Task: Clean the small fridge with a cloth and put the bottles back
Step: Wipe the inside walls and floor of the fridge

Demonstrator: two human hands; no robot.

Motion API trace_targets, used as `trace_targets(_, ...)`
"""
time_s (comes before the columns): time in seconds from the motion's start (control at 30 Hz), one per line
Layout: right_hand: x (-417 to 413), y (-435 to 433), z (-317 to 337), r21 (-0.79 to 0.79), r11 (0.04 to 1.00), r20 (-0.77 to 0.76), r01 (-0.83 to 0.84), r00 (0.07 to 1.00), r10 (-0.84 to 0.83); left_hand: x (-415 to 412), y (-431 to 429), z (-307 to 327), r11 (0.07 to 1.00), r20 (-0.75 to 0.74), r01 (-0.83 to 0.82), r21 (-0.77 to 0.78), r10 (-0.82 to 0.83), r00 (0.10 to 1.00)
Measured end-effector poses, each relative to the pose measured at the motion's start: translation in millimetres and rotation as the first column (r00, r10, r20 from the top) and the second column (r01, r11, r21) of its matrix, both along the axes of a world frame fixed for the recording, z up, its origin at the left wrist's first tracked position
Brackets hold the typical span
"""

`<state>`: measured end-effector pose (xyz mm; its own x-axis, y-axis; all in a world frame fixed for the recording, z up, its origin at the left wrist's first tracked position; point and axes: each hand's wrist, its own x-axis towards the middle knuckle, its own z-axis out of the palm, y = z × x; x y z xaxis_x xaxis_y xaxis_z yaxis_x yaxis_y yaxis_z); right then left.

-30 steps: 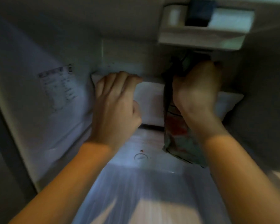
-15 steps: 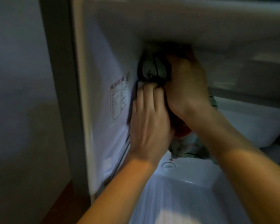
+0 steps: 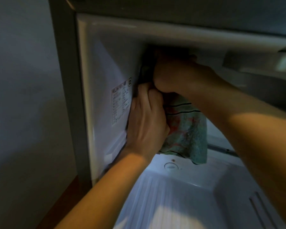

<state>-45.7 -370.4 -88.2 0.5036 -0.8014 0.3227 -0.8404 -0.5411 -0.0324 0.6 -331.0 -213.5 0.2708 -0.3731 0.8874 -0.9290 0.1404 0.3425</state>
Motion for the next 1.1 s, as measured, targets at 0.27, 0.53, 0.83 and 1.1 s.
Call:
trace_targets(0.27, -56.5, 15.4, -24.1, -0.186, 0.971, -0.001, 0.152, 0.988, -0.155, -0.3, 8.3, 10.0, 0.987, 0.059, -0.069, 0.143, 0.061, 0.996)
trace_targets(0.53, -96.6, 2.2, -40.2, -0.080, 0.982, 0.241, 0.172, 0.959, -0.149, -0.8, 14.7, 8.4, 0.980, 0.079, -0.063, 0.189, 0.049, 0.996)
trace_targets(0.83, -60.1, 0.6, -51.9, -0.282, 0.955, 0.568, -0.085, 0.788, 0.238, 2.1, 13.3, 4.9, 0.981, 0.123, -0.072, 0.182, 0.050, 0.991)
trace_targets(1.1, -15.2, -5.3, -53.6, -0.488, 0.839, 0.462, -0.241, 0.744, 0.483, 6.6, 8.3, -3.9, 0.966, 0.267, -0.144, 0.216, 0.083, 0.960)
